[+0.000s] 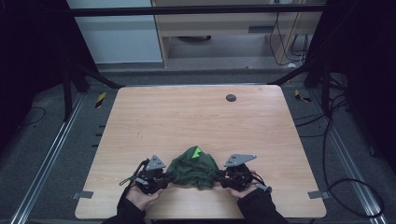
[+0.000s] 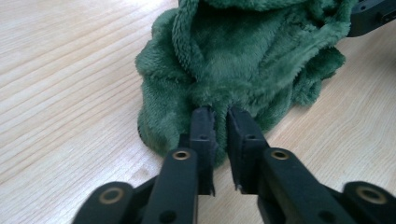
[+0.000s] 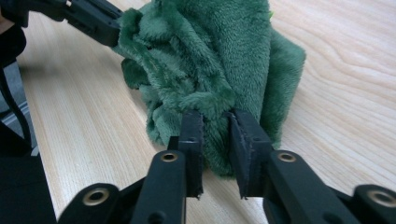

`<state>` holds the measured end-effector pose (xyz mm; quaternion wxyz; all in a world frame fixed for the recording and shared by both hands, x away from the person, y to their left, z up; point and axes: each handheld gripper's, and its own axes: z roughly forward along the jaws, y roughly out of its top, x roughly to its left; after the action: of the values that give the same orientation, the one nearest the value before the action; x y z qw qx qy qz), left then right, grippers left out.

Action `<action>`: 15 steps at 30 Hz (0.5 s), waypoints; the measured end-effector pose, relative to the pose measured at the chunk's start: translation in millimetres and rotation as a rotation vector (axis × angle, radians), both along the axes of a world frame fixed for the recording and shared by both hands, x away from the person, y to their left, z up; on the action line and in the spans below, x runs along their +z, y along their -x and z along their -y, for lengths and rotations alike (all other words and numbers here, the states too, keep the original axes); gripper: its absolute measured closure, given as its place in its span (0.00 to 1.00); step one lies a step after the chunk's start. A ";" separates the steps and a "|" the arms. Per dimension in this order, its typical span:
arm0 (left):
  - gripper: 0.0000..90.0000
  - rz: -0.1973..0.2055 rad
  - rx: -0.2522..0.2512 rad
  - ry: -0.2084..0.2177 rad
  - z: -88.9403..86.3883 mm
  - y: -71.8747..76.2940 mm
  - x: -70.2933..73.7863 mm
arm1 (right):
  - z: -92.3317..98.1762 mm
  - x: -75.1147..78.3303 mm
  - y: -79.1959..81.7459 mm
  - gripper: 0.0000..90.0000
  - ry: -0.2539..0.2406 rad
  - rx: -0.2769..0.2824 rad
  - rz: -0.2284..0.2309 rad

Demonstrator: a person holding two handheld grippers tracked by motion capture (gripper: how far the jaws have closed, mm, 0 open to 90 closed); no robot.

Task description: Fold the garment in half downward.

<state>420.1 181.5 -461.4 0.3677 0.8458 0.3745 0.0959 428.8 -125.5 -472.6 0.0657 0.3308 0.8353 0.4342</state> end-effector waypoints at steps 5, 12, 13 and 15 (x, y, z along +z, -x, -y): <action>0.83 0.012 0.017 0.017 -5.5 2.4 4.5 | 6.5 4.1 1.3 0.79 -0.021 -0.017 -0.001; 0.80 0.043 0.056 0.048 -12.0 3.9 13.0 | 18.1 11.8 0.4 0.76 -0.066 -0.061 0.011; 0.80 0.047 0.062 0.051 -14.8 2.9 16.1 | 20.8 14.7 -0.8 0.75 -0.071 -0.070 0.023; 0.80 0.054 0.075 0.062 -17.4 1.6 18.6 | 23.9 18.1 -1.7 0.75 -0.084 -0.080 0.035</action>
<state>418.5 198.9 -442.8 0.3998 0.8166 0.3985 0.1205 430.5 -149.4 -454.5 0.0838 0.3585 0.8013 0.4716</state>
